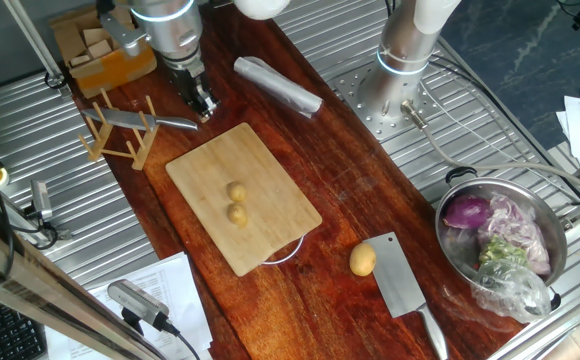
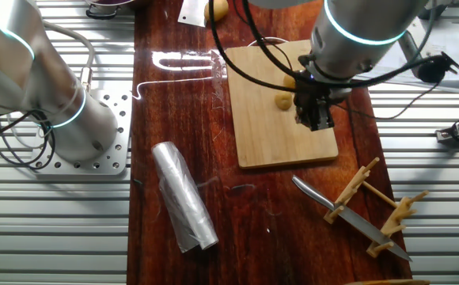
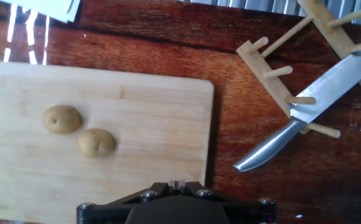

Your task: Chop the potatoes

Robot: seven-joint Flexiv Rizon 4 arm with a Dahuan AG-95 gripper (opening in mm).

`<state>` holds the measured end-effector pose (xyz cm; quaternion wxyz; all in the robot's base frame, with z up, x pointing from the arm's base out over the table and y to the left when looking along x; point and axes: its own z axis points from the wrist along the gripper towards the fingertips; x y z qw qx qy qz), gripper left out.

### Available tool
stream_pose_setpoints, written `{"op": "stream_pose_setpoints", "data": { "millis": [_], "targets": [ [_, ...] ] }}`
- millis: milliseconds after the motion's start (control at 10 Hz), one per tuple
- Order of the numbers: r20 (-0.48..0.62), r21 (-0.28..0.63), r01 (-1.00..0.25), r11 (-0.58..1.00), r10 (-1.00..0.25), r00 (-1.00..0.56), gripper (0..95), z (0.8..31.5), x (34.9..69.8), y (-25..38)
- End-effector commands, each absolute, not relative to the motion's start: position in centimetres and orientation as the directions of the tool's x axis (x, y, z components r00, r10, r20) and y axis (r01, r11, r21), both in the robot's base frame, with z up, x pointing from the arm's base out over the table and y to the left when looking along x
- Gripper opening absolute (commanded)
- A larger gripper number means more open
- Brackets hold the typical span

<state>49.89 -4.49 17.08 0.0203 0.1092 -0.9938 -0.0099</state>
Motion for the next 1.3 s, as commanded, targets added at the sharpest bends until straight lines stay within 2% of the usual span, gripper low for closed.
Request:
{"op": "stream_pose_setpoints", "data": {
  "millis": [100, 500, 800, 1300],
  "targets": [
    [0.023, 0.026, -0.122, 0.992, -0.122, -0.992, 0.0, 17.1, 49.9, -4.5],
    [0.023, 0.024, -0.178, 0.984, -0.178, -0.984, 0.0, 17.5, 49.9, -5.9],
    [0.037, 0.025, -0.233, 0.972, -0.234, -0.972, 0.0, 16.9, 50.3, -10.2],
    [0.033, 0.005, -0.108, 0.994, -0.108, -0.994, 0.0, 16.9, 50.4, -8.4]
  ]
}}
